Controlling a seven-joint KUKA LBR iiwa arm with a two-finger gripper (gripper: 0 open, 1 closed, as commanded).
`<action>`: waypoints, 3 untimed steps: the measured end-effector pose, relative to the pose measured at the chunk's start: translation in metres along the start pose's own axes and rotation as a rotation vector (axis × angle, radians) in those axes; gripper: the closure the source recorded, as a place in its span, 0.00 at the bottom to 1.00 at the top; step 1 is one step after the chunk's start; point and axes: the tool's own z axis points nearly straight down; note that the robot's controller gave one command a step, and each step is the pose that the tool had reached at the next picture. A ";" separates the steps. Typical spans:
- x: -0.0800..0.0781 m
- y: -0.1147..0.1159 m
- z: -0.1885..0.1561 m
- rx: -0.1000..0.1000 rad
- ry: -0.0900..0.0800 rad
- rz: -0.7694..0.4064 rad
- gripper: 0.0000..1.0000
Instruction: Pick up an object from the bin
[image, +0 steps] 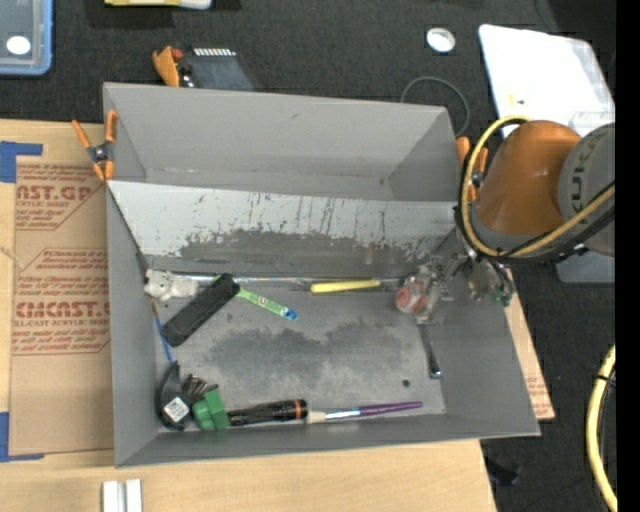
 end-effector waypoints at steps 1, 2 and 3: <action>-0.002 0.000 -0.024 0.002 -0.007 0.000 1.00; -0.002 0.000 -0.038 0.002 -0.008 0.000 1.00; -0.003 0.000 -0.043 0.003 -0.012 0.000 1.00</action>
Offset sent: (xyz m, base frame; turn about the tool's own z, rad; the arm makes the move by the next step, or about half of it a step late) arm 0.0011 -0.0002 0.0378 0.0000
